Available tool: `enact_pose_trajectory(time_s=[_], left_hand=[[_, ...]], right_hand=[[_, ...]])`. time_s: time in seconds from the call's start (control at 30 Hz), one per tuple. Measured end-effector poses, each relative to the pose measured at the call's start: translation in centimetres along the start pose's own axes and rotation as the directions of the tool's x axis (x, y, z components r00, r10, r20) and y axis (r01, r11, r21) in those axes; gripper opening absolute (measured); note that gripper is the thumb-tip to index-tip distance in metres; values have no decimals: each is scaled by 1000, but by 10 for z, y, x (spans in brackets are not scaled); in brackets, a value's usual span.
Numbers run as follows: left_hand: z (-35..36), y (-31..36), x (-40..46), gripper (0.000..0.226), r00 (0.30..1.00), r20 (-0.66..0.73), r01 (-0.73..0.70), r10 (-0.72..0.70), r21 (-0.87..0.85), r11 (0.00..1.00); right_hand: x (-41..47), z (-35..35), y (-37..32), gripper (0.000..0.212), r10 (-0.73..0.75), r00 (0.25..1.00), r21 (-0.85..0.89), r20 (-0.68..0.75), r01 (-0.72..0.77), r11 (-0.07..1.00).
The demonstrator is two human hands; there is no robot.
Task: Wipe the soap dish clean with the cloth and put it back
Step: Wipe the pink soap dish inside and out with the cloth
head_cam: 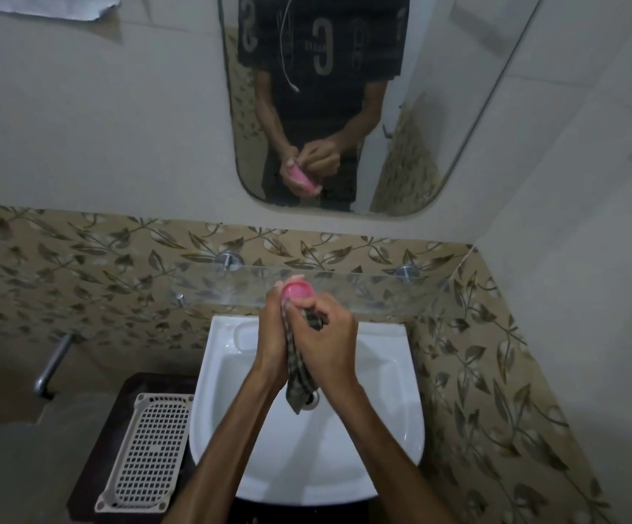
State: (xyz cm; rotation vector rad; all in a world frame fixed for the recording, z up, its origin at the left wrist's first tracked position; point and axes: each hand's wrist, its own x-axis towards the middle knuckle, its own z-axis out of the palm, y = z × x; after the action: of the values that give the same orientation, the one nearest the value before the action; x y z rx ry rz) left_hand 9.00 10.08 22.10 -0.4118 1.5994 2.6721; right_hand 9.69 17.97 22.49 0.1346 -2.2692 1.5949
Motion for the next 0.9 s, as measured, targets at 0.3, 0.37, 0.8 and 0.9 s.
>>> enact_pose_trajectory(time_s=[0.3,0.37,0.8,0.9], left_hand=[[5,2,6,39,990,-55,-120,128,134,984],[10,0,1,40,989,-66,-123,132,133,984],[-11,5,-3,48,980,195,-28,39,-60,998],[-13,22,-7,48,977,183,153,-110,-243,958]], right_hand=[[7,6,-6,8,164,986,168,-33,-156,973],[18,7,-5,7,238,968,187,-86,-219,958],[5,5,-20,23,93,991,163,-94,-77,984],[7,0,-12,27,-187,981,7,-56,187,982]])
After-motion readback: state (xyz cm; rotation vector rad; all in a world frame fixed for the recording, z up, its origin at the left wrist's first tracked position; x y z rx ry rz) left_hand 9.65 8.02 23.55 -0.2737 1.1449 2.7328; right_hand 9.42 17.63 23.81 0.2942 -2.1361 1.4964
